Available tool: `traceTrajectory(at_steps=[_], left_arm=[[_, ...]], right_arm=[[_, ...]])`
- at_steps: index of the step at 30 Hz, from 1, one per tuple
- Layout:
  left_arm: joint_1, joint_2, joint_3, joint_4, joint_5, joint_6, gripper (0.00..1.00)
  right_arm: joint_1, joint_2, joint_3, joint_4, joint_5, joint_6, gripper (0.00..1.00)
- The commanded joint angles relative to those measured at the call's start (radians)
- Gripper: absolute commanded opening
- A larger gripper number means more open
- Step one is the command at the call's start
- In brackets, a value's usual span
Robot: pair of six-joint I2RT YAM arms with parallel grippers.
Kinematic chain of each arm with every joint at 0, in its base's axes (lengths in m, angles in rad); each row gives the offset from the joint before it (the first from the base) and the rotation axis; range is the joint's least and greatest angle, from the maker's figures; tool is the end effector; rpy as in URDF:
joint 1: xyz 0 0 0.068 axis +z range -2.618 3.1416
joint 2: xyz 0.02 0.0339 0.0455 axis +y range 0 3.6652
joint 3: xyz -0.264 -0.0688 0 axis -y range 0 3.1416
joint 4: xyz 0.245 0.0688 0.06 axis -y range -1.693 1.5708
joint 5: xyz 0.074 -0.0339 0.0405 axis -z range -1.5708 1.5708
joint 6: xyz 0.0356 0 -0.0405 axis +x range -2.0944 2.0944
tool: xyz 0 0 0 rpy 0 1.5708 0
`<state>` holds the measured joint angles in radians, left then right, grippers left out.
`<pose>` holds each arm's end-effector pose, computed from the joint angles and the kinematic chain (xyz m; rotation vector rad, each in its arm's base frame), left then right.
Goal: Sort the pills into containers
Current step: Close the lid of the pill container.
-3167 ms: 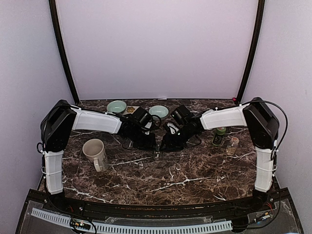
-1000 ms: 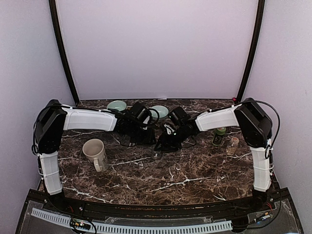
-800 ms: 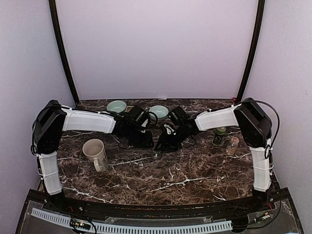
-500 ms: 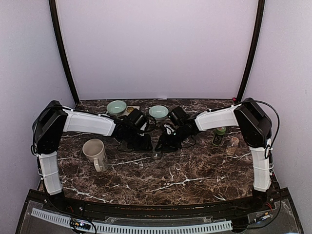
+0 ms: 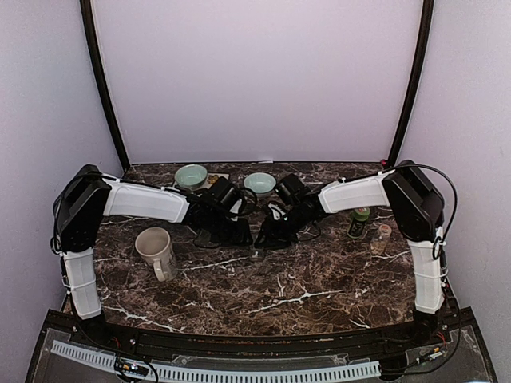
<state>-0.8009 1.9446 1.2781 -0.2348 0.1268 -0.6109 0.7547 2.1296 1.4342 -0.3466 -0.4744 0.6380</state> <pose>0.2849 -0.3003 0.1692 0.3061 2.6026 -0.7177 0.3093 0.3132 0.1352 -0.3534 2.8425 1.0265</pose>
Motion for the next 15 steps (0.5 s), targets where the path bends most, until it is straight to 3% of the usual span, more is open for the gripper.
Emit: traceTrajectory(at_steps=[1, 15], left_arm=[[-0.004, -0.003, -0.005, 0.001, 0.021, 0.001, 0.36], [-0.005, 0.036, -0.01, -0.007, 0.031, 0.018, 0.3]], right_arm=[[0.011, 0.08, -0.015, -0.078, 0.074, -0.003, 0.36], [0.012, 0.098, -0.004, -0.085, 0.07, -0.003, 0.36]])
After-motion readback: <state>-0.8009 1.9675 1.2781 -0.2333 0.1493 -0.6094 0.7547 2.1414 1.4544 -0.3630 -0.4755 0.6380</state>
